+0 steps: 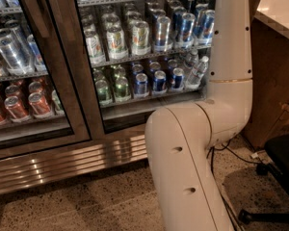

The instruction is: Close right fridge door

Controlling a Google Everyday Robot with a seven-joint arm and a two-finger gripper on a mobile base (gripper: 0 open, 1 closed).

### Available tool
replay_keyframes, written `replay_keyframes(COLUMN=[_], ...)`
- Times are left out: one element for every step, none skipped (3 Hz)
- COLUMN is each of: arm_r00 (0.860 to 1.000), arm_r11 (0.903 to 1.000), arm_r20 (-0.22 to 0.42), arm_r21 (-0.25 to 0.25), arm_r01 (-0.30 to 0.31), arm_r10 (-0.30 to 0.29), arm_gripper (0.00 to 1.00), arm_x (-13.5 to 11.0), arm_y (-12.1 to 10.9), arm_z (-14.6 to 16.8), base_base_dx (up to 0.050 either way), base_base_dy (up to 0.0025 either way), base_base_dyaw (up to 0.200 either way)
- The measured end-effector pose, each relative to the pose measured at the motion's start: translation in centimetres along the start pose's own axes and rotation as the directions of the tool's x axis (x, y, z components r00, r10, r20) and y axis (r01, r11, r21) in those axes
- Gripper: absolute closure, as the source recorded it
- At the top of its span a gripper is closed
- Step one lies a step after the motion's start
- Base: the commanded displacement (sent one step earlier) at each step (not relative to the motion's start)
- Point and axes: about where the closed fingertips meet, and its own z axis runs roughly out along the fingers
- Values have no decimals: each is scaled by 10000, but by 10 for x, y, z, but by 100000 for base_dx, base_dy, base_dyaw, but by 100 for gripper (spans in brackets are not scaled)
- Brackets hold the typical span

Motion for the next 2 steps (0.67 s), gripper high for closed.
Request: replay_keyframes(arm_r00=[10000, 10000], arm_r11=[10000, 10000], arm_r20=[0, 0], arm_r21=[0, 0], arm_r01=[0, 0], arm_r10=[0, 0], arm_gripper=[100, 100], arm_x=[0, 0], arm_y=[0, 0], arm_z=[0, 0], base_base_dx=[4950, 0], base_base_dy=[0, 0], base_base_dyaw=[4, 0])
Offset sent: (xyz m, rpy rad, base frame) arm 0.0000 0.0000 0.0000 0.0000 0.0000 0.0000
